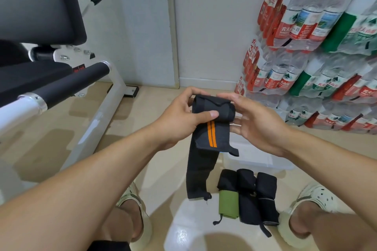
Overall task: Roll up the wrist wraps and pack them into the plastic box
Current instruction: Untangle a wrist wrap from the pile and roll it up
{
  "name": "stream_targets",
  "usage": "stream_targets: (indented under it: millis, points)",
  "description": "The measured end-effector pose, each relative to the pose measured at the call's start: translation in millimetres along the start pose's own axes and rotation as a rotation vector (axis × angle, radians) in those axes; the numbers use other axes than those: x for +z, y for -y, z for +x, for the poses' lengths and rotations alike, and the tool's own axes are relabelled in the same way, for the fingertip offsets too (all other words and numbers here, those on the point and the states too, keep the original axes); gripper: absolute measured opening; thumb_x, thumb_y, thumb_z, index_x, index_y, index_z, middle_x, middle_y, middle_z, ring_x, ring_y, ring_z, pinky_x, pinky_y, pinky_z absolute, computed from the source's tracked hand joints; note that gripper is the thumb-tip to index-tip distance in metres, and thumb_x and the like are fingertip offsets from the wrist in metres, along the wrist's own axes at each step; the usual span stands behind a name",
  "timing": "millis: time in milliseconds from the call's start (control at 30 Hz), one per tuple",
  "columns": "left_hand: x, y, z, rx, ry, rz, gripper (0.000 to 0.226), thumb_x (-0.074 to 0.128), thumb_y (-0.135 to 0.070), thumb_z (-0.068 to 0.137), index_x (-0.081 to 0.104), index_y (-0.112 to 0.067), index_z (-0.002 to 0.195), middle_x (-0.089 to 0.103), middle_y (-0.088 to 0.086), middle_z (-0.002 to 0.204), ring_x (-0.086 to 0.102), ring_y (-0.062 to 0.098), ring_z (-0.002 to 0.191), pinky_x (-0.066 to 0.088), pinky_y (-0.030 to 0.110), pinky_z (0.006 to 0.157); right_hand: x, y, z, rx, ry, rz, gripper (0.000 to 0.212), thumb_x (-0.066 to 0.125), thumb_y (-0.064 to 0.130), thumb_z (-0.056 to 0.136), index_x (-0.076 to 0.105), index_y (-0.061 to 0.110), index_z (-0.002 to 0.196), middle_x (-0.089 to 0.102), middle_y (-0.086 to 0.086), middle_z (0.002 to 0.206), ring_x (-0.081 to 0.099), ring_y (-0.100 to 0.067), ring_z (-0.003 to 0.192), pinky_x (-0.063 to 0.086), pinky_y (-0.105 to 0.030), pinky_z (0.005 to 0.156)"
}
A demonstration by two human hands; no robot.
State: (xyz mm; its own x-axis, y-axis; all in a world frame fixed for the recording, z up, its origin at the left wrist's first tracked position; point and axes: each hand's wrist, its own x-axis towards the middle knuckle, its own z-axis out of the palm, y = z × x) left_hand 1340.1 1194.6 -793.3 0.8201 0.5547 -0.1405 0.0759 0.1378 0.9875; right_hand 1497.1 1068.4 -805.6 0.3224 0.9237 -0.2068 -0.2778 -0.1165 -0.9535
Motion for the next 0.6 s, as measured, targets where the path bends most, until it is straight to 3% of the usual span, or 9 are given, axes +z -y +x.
stream_targets:
  millis: [200, 400, 600]
  points:
    - [3.1, 4.1, -1.2, 0.120, 0.017, 0.190, 0.043, 0.078, 0.000, 0.084, 0.057, -0.021, 0.116, 0.065, 0.003, 0.120, 0.072, 0.014, 0.097, 0.061, 0.036, 0.085, 0.1, -3.6, -0.8, 0.066, -0.035, -0.119, 0.036, 0.058, 0.040, 0.099, 0.065, 0.024, 0.130, 0.072, -0.005, 0.126, 0.069, -0.025, 0.117, 0.054, -0.045, 0.102]
    - [3.9, 4.4, -3.3, 0.128, 0.036, 0.209, 0.047, 0.078, 0.001, 0.084, 0.057, -0.019, 0.120, 0.063, 0.002, 0.123, 0.071, 0.005, 0.090, 0.059, 0.025, 0.078, -3.7, -1.7, -2.5, 0.060, -0.026, -0.148, 0.050, 0.067, 0.042, 0.083, 0.065, 0.018, 0.128, 0.075, -0.007, 0.117, 0.071, -0.025, 0.112, 0.056, -0.042, 0.097]
    - [1.4, 8.4, -1.9, 0.102, 0.038, 0.159, 0.055, 0.079, 0.003, 0.082, 0.057, -0.019, 0.127, 0.064, -0.002, 0.127, 0.073, 0.012, 0.093, 0.059, 0.029, 0.077, -4.8, -1.4, -1.9, 0.006, -0.048, -0.160, 0.055, 0.071, 0.036, 0.079, 0.062, 0.020, 0.131, 0.075, -0.008, 0.117, 0.072, -0.024, 0.111, 0.056, -0.044, 0.097]
